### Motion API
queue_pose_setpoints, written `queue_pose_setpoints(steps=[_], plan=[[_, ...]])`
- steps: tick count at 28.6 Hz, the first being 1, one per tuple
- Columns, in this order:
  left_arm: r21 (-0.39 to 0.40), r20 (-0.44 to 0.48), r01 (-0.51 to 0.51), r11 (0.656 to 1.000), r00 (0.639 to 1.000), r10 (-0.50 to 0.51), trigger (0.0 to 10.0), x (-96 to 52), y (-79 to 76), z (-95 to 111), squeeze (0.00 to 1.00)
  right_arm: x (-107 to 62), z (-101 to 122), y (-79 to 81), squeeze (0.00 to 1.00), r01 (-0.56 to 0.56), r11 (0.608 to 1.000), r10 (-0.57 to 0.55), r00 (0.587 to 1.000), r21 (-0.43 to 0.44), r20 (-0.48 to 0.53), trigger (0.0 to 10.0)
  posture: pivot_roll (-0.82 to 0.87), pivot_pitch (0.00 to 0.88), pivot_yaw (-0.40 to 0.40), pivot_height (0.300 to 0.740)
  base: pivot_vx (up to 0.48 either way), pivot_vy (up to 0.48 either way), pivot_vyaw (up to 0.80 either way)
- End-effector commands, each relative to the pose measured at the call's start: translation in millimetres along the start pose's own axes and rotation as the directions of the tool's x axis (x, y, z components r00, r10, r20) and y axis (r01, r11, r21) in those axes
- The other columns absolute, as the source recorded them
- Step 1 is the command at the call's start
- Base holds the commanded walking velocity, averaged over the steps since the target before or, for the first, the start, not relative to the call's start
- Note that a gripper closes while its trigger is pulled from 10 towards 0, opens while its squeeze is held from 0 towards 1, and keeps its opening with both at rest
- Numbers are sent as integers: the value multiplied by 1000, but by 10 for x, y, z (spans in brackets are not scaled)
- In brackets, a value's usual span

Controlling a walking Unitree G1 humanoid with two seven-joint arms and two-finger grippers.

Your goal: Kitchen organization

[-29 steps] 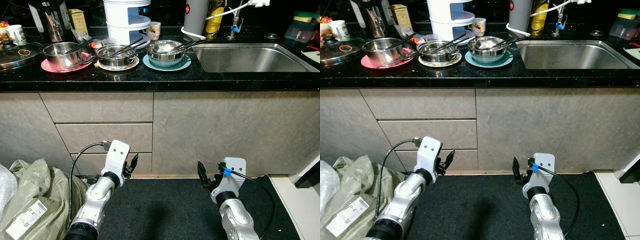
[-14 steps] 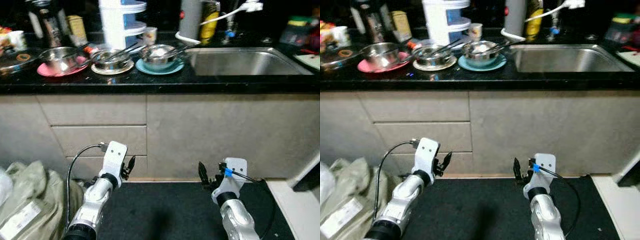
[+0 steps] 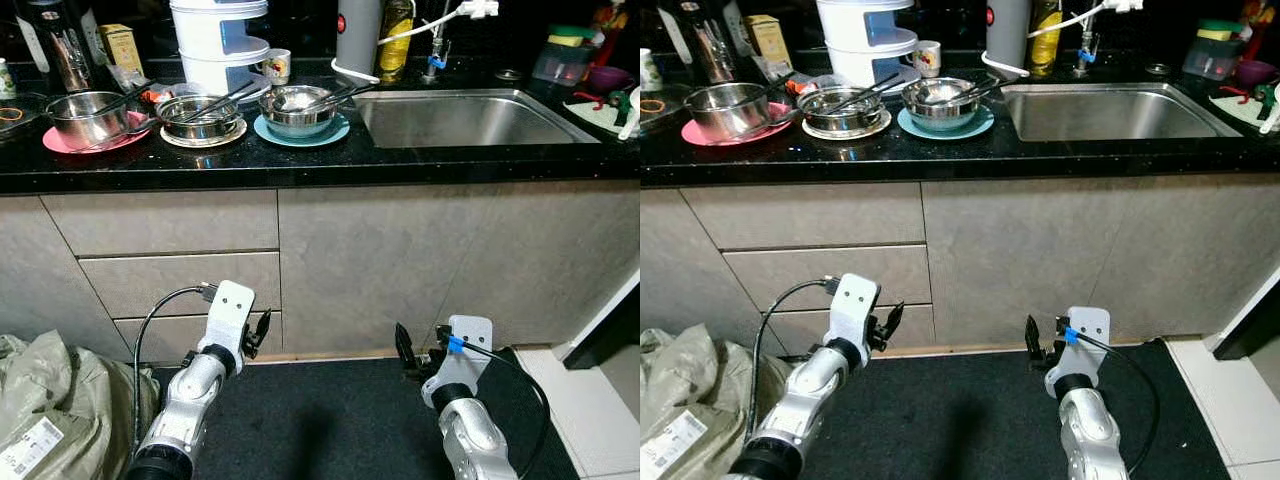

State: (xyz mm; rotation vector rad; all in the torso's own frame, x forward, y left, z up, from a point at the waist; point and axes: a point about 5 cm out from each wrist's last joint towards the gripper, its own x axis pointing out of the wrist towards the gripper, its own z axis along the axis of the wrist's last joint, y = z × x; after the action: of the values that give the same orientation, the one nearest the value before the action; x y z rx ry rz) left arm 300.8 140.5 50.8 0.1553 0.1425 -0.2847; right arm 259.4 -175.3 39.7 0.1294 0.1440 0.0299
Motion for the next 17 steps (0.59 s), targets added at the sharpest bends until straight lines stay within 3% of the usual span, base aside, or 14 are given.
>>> queue_pose_setpoints(steps=[1,17], plan=[[-4,-23,11,1000,1000,-11,10000,0,-34,-42,0,-9,-39,-20,0,7,1000,-6,1000,6,-21,10000,36,0,-37,740,0,0,0],[-21,3,6,1000,1000,-6,10000,-4,-29,-17,0,-5,-41,-24,0,5,1000,-5,1000,6,-23,10000,34,0,-36,740,0,0,0]])
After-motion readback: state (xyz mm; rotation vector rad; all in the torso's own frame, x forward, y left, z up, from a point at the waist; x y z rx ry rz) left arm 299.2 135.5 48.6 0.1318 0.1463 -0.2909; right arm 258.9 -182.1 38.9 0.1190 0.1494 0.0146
